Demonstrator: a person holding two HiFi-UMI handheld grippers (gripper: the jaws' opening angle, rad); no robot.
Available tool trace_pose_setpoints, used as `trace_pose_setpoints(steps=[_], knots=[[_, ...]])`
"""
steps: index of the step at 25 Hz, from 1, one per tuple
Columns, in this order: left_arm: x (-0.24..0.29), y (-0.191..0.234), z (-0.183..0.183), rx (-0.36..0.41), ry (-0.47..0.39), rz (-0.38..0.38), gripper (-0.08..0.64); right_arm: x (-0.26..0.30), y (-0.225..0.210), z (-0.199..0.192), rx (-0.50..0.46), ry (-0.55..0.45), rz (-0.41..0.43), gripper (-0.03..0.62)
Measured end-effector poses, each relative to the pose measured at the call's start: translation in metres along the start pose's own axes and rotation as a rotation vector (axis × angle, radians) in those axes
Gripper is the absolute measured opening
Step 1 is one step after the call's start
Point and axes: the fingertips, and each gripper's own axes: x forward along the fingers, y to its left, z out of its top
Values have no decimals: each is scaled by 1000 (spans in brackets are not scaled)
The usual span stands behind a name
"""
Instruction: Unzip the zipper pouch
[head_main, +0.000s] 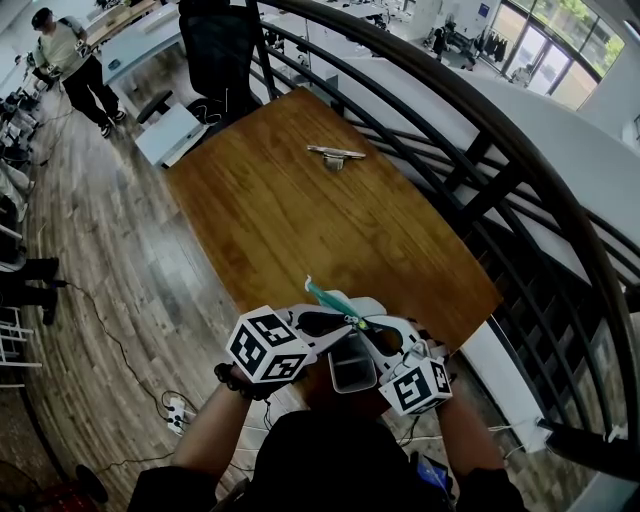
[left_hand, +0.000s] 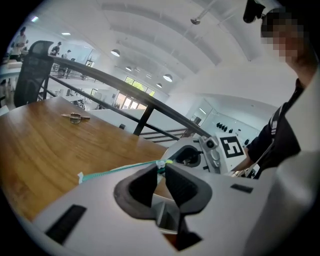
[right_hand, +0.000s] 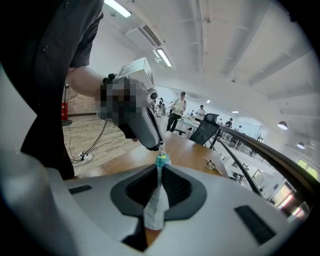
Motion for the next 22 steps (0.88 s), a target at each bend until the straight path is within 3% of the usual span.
trace_pose_setpoints(steps=[9, 22], knots=[[4, 4, 5, -9, 21, 13, 30, 1, -2, 1, -10, 5, -3, 25], [5, 3, 15, -97, -49, -1, 17, -11, -13, 8, 44, -64, -69, 11]])
